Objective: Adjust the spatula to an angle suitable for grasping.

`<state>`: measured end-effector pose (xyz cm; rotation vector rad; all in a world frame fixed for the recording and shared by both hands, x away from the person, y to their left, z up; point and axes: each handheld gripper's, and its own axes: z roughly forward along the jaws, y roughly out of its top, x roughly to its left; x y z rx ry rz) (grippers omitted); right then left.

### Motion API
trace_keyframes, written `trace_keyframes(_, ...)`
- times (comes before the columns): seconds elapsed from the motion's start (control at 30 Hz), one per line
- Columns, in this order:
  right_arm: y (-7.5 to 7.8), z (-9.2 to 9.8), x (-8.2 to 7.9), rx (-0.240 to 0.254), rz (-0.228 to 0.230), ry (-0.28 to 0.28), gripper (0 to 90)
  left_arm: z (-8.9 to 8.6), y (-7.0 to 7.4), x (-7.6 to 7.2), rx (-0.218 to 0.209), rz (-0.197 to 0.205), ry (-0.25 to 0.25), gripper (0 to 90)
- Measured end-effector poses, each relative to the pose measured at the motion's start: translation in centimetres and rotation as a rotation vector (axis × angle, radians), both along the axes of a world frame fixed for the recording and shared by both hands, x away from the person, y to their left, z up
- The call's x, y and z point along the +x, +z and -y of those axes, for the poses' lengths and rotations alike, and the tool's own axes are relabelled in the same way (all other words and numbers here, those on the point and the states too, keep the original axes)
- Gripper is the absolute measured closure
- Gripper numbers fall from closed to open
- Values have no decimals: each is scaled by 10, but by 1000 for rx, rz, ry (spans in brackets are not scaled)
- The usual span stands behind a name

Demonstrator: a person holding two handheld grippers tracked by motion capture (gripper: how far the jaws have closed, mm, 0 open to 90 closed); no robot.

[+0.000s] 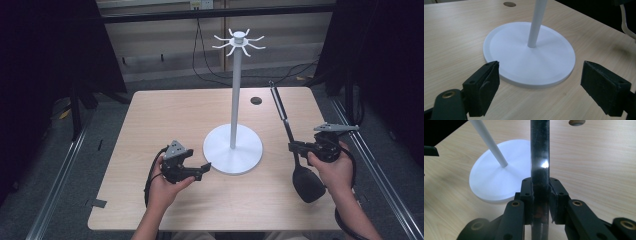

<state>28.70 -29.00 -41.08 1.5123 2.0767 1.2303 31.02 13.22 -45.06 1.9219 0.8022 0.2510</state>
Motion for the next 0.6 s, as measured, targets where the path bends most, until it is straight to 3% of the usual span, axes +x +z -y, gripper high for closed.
trace_keyframes(0.23, 5, -6, -3, 17, 34, -8, 763, 14, 5, -5, 9, -1, -45, 175)
trace_keyframes(0.27, 8, -8, -4, 17, 42, -9, 763, 22, 7, -8, 15, -4, -70, 177)
trace_keyframes(0.6, 15, -22, -5, 27, 64, -5, 763, 55, 15, -16, -46, -22, -127, 192)
